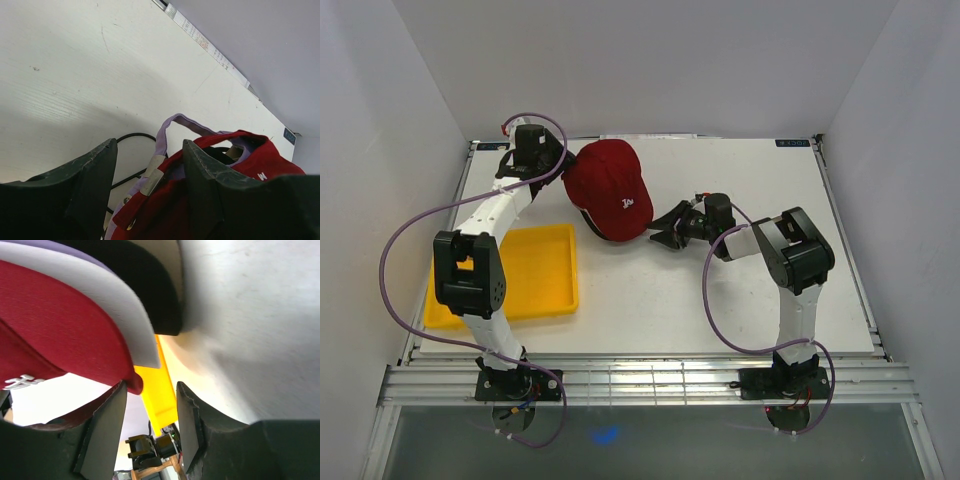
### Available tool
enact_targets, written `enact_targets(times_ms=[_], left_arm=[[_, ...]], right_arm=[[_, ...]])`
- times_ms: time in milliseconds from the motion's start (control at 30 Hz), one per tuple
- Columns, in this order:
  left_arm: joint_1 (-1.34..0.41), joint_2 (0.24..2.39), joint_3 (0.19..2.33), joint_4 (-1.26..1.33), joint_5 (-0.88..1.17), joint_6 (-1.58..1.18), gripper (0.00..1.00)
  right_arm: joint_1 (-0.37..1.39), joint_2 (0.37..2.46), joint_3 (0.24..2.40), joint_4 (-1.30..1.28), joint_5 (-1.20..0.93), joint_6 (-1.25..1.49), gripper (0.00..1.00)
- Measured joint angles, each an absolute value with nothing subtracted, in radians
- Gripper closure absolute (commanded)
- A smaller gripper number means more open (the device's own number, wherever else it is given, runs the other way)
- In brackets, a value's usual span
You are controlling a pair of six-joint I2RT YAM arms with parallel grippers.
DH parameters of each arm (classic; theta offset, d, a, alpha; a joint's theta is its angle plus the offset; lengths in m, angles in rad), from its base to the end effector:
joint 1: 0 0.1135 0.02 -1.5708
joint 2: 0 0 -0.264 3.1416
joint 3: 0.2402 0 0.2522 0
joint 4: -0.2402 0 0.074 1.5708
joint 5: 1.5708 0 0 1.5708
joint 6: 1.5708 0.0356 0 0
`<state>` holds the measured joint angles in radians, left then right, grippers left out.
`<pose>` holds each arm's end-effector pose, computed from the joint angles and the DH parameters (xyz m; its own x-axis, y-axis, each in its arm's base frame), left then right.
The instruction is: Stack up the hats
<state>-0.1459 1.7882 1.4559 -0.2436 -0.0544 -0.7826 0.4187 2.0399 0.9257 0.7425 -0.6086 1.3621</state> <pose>0.4158 -0.0591 0.2884 -0.4526 -0.6451 -0.6156 -0.3090 0.7610 -0.5704 0.3548 0.1802 0.1181 -0.8712 0.4909 0.0101 0.1547 0.2549 0.9545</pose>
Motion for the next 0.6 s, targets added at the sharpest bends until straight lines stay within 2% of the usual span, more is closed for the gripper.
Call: enact_targets(times_ms=[300, 600], left_arm=[[-0.144, 1.779, 1.469, -0.268, -0.064, -0.733, 0.28], [-0.146, 1.739, 1.535, -0.333, -0.065, -0.674, 0.26]], right_arm=[[0.412, 1.993, 0.926, 0.602, -0.598, 1.300, 0.47], [0.393, 1.930, 0.926, 0.499, -0.585, 1.257, 0.46]])
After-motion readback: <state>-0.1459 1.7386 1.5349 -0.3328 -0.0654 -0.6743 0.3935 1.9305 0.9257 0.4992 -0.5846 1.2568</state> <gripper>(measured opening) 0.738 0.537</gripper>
